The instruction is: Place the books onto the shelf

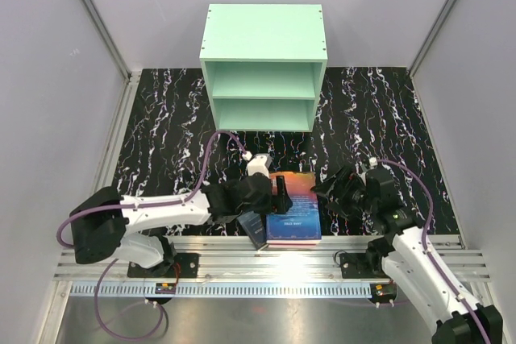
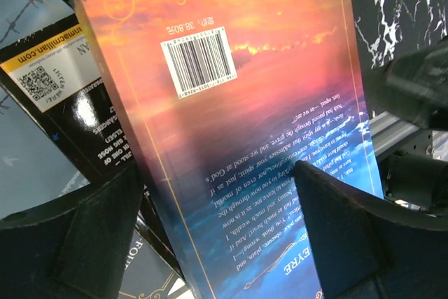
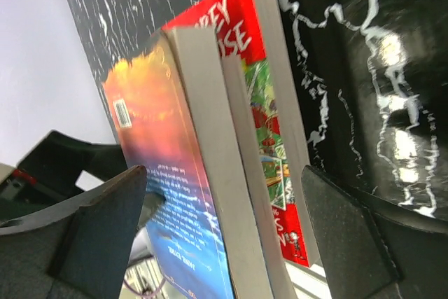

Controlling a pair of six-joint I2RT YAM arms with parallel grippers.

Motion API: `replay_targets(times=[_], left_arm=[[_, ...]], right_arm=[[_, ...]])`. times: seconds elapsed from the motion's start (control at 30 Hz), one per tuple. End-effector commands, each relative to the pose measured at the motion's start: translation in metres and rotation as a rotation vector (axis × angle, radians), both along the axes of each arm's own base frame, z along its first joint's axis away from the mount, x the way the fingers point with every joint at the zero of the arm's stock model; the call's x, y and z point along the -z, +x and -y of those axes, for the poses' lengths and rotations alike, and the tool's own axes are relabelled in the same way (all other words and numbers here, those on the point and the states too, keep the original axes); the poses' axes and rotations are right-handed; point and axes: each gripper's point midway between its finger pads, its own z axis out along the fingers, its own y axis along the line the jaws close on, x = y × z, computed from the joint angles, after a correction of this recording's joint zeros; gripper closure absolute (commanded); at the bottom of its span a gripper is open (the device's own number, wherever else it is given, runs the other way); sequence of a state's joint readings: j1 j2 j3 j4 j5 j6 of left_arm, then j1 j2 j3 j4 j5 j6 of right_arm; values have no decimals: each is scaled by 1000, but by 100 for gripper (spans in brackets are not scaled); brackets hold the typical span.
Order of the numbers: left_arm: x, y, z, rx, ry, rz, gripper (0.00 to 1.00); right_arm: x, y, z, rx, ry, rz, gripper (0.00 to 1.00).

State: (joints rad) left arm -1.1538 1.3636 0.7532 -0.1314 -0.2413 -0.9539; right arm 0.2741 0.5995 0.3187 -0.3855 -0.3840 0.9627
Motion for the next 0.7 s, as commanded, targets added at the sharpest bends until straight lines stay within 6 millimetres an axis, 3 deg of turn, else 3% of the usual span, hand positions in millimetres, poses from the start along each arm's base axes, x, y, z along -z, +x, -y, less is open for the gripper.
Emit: replay_targets(times=[0.0, 0.03, 0.1, 0.13, 0.27, 0.37, 0.53, 0.67], left_arm=[[-10, 9, 8, -30, -31, 33, 21], [-8, 8, 7, -32, -26, 30, 35], [-7, 9, 5, -38, -18, 31, 53], [-7, 9, 4, -40, -14, 32, 68], [-7, 10, -3, -61, 14, 35, 89], [-13, 12, -10, -81, 35, 51, 100], [-24, 12, -22, -100, 42, 76, 100], [-58, 18, -46, -152, 49, 151, 100]], right_arm=[[-13, 2, -17, -39, 63, 46, 0], [-12, 3, -17, -38, 54, 49, 0], [-10, 4, -20, -46, 44, 44, 0], [-10, 4, -21, -52, 40, 44, 0], [-13, 6, -29, -74, 35, 52, 0], [-16, 7, -32, -84, 26, 62, 0], [-16, 7, -35, -87, 14, 65, 0], [-20, 5, -36, -96, 9, 76, 0]])
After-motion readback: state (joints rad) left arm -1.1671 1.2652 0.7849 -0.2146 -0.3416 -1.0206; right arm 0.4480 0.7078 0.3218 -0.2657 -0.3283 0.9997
